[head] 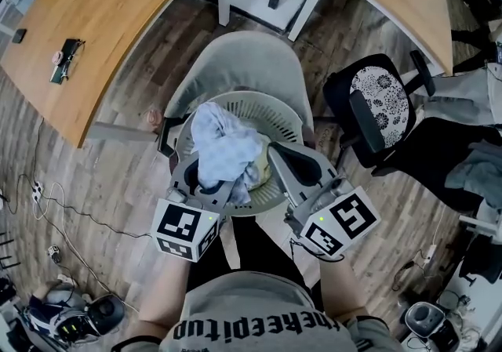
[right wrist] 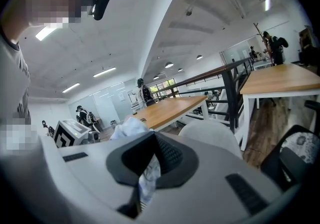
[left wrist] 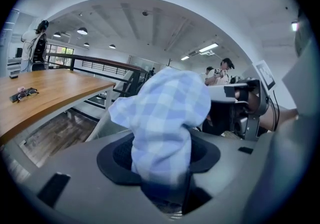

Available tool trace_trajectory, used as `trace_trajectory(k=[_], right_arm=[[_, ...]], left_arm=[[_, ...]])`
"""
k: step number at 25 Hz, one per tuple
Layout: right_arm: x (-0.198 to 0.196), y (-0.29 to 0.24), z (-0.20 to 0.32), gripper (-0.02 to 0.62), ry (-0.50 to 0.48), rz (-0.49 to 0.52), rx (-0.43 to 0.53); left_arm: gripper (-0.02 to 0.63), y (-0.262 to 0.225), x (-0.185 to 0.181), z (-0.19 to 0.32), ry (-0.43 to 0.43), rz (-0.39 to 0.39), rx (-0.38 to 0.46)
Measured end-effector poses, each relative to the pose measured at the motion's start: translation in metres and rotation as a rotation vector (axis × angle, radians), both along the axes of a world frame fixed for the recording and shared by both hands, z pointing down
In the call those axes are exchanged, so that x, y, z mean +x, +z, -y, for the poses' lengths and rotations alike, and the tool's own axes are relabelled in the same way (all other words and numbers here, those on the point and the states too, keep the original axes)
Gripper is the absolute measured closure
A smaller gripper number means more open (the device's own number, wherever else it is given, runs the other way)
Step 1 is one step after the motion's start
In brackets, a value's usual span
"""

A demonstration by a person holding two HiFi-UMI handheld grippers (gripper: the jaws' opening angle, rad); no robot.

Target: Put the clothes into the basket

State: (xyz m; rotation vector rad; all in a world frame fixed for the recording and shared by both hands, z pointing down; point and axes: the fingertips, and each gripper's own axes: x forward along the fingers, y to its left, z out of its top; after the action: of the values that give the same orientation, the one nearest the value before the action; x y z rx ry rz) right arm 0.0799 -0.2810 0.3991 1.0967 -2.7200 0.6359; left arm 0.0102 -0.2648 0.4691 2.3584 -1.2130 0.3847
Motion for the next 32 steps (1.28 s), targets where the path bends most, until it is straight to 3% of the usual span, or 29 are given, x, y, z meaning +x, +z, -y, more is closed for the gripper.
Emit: trace_trajectory(k=[32], right_arm=[[0.021,0.05,0.006,0.586,0.064,0.01,-0.111]], left_arm=[[0.367,0.101,0.03,-0.002,0.124,0.073,-0.224]])
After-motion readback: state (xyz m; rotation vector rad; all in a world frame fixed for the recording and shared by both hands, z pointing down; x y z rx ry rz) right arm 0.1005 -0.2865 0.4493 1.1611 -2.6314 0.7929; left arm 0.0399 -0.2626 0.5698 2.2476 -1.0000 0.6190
